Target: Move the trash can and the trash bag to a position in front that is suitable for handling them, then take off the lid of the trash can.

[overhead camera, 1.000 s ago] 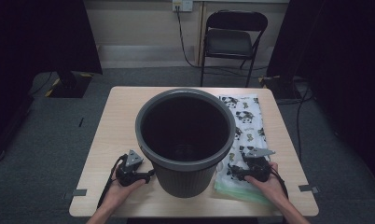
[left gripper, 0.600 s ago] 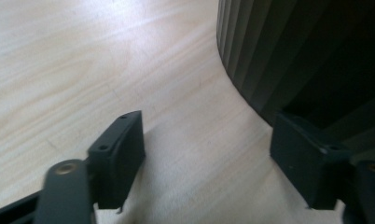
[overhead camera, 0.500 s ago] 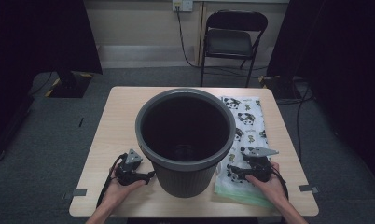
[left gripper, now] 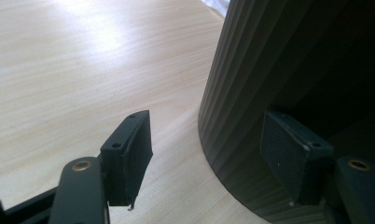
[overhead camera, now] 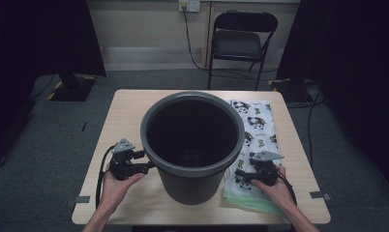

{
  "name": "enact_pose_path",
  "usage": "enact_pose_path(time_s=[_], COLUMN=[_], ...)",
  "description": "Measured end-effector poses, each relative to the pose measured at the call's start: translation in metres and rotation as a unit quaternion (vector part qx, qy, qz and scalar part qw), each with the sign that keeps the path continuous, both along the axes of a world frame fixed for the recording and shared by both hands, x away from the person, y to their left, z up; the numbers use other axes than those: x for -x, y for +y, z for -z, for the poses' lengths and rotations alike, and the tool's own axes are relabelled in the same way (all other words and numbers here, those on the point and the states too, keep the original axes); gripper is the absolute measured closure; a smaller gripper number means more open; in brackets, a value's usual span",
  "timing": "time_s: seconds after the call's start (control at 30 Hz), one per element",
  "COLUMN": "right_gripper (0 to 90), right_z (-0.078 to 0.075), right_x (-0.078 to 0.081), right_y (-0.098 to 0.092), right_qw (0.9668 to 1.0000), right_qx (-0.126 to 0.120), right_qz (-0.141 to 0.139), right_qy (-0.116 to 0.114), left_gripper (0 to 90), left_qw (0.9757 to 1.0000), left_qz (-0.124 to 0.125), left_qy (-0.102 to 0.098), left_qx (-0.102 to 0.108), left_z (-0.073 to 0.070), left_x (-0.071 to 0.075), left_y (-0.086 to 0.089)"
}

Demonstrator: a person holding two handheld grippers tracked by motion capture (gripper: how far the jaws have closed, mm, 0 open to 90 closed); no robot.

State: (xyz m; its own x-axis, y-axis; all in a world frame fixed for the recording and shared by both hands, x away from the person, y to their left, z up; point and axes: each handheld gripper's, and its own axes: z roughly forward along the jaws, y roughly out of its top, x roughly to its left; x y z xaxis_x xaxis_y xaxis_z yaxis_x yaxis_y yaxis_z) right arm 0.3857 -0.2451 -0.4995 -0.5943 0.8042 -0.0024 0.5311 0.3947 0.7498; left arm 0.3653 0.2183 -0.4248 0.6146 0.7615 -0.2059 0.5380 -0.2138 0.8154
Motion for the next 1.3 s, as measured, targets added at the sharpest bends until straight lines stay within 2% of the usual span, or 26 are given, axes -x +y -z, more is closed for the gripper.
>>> enact_pose_path(time_s=[0.1,0.13,0.17,0.2,0.27,0.3,0.33,0.4,0.47,0.5,0.57,0.63,0.73,0.87,1.0,1.07,1.13,1.2,1.23,1.3], right_gripper=[27.5,27.5,27.5,27.5,27.5,27.5,27.5,27.5,27.5,27.5,27.4,27.5,27.3,27.3,27.3,27.2,27.2,27.2,27.2,27.1], right_z=[0.0,0.0,0.0,0.0,0.0,0.0,0.0,0.0,0.0,0.0,0.0,0.0,0.0,0.0,0.0,0.0,0.0,0.0,0.0,0.0], right_x=[0.0,0.0,0.0,0.0,0.0,0.0,0.0,0.0,0.0,0.0,0.0,0.0,0.0,0.0,0.0,0.0,0.0,0.0,0.0,-0.001], right_y=[0.001,0.001,0.001,0.001,0.001,0.001,0.001,0.001,0.001,0.001,0.001,0.001,0.001,0.001,0.001,0.001,0.001,0.001,0.001,0.001], right_qw=[1.0,1.0,1.0,1.0,1.0,1.0,1.0,1.0,1.0,1.0,1.0,1.0,1.0,1.0,1.0,1.0,1.0,1.0,1.0,1.0], right_qx=[0.002,0.002,0.002,0.002,0.002,0.002,0.002,0.002,0.002,0.002,0.002,0.002,0.002,0.002,0.002,0.002,0.002,0.002,0.002,0.002], right_qz=[0.0,0.0,0.0,0.0,0.0,0.0,0.0,0.0,0.0,0.0,0.0,0.0,0.0,0.0,0.0,0.0,0.0,0.0,0.0,0.0], right_qy=[-0.001,-0.001,-0.001,-0.001,-0.001,-0.001,-0.001,-0.001,-0.001,-0.001,-0.001,-0.001,-0.001,-0.001,-0.001,-0.001,-0.001,-0.001,-0.001,-0.001], left_gripper=[33.6,35.4,37.0,37.0,39.9,44.9,46.1,46.1,46.8,47.6,48.6,46.8,46.4,44.1,39.2,35.7,32.7,32.4,32.9,33.4], left_qw=[1.0,0.9998,0.9998,0.9997,0.9987,0.9977,0.9982,0.9981,0.997,0.9967,0.9969,0.9975,0.9976,0.997,0.9967,0.9963,0.9964,0.9959,0.9954,0.9947], left_qz=[0.003,0.011,0.011,0.01,0.013,0.025,0.021,0.02,0.026,0.029,0.033,0.04,0.036,0.039,0.017,0.021,0.017,0.02,0.012,0.013], left_qy=[-0.001,-0.014,-0.014,-0.023,-0.038,-0.039,-0.042,-0.047,-0.047,-0.049,-0.045,-0.033,-0.041,-0.041,-0.067,-0.063,-0.068,-0.072,-0.082,-0.084], left_qx=[0.003,0.005,0.005,0.005,0.032,0.05,0.038,0.033,0.055,0.058,0.056,0.047,0.042,0.053,0.043,0.054,0.048,0.051,0.049,0.058], left_z=[-0.008,-0.018,-0.018,-0.023,-0.034,-0.041,-0.045,-0.048,-0.054,-0.058,-0.064,-0.073,-0.077,-0.086,-0.099,-0.104,-0.11,-0.118,-0.123,-0.129], left_x=[0.003,0.008,0.008,0.01,0.013,0.015,0.015,0.015,0.013,0.011,0.009,0.007,0.008,0.008,0.008,0.004,0.002,-0.001,-0.003,-0.006], left_y=[0.003,0.007,0.007,0.009,0.016,0.018,0.019,0.019,0.023,0.025,0.026,0.025,0.024,0.028,0.035,0.039,0.04,0.041,0.042,0.042])
